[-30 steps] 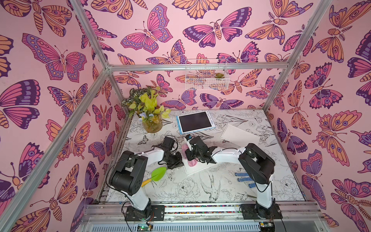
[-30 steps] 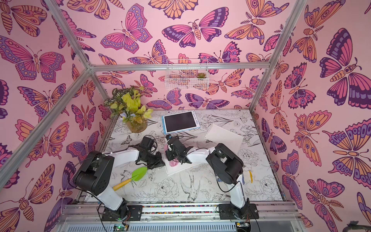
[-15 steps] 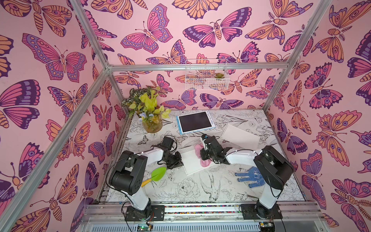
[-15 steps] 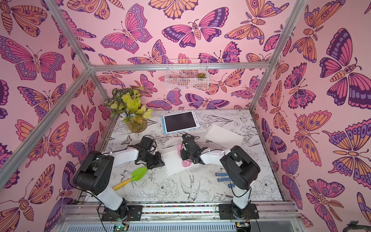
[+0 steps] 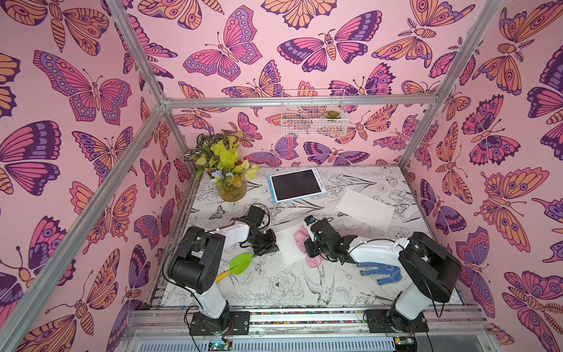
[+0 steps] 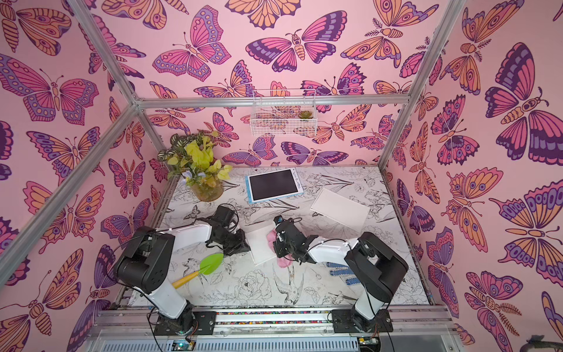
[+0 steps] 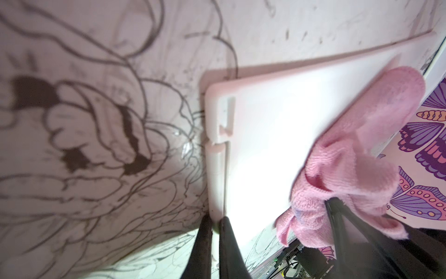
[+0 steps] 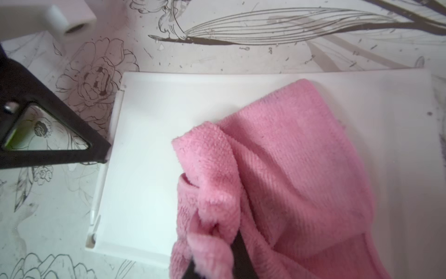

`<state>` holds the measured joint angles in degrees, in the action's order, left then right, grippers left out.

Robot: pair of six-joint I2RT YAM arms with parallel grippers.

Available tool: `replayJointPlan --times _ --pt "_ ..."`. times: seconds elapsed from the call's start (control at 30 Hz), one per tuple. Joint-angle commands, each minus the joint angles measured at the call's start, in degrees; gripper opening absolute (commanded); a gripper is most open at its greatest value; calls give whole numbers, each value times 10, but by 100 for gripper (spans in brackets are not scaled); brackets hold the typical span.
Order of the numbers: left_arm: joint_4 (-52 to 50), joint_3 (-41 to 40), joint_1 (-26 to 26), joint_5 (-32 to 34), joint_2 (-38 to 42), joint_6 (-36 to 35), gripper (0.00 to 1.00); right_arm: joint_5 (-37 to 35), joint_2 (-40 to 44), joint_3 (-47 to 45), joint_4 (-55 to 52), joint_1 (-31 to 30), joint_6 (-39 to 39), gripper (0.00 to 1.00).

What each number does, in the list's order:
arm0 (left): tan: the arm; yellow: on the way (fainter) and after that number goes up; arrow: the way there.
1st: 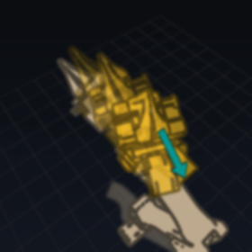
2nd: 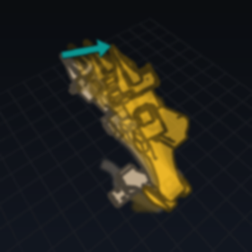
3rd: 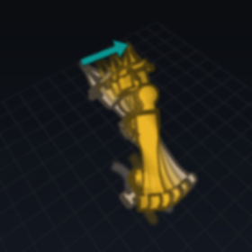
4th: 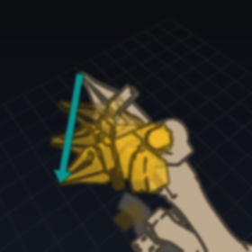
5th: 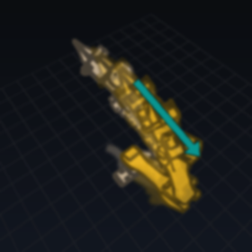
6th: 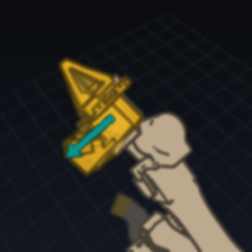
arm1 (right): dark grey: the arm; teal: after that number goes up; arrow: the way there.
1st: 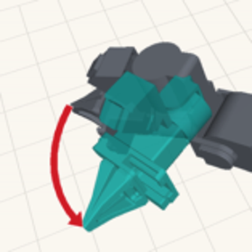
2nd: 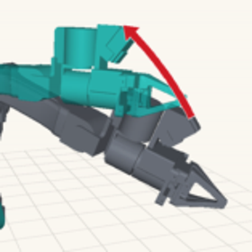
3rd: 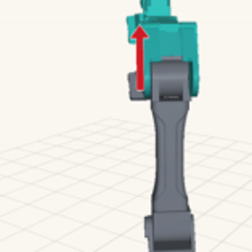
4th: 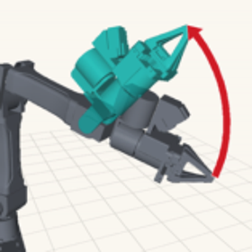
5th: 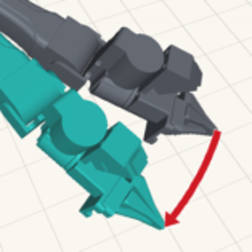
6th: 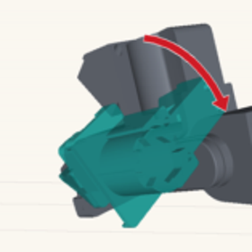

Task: Wipe the drawing tablet
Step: Wipe the dirt from the drawing tablet, then place the cleaning item at the center of the board.

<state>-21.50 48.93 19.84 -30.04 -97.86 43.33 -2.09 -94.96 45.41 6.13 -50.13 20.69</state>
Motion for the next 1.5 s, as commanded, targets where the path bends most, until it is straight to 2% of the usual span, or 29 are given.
replayJointPlan --times 0.0,0.1,0.17,0.33,0.47,0.63,0.77,0.83,1.0,1.13,1.2,1.23,1.37,1.47 --pt "-53 -30 1 127 -51 4 5 36 -31 59 -11 -91 -20 0" --pt "-54 -30 0 129 -50 4 5 48 -81 118 -23 -143 -10 0" --pt "-55 -28 1 130 -50 4 5 23 -84 110 -34 -133 9 0" --pt "-59 -27 1 139 -49 3 5 9 -1 -21 -24 8 52 0" --pt "-72 -20 1 153 -48 0 5 -62 81 -40 -149 99 44 0" --pt "-81 -9 1 159 -49 2 5 -164 164 -36 -274 139 93 0" --pt "-94 5 0 171 -47 -1 5 -257 207 -29 -369 150 170 0" --pt "-103 15 -6 178 -47 -9 5 -267 213 -34 -404 177 201 0" --pt "-123 35 -47 190 -53 -47 5 -213 224 -63 -398 275 191 12" --pt "-162 66 -83 224 -65 -110 5 -176 228 -50 -403 332 174 31" --pt "-163 76 -96 211 -68 -127 5 -158 221 -39 -406 351 170 38" --pt "-172 86 -96 218 -65 -127 5 -150 217 -30 -410 356 166 42" --pt "-166 106 -88 174 -24 -114 9 -138 222 16 -432 341 149 52" --pt "-169 112 -71 157 18 -77 24 -174 243 46 -428 290 126 60"
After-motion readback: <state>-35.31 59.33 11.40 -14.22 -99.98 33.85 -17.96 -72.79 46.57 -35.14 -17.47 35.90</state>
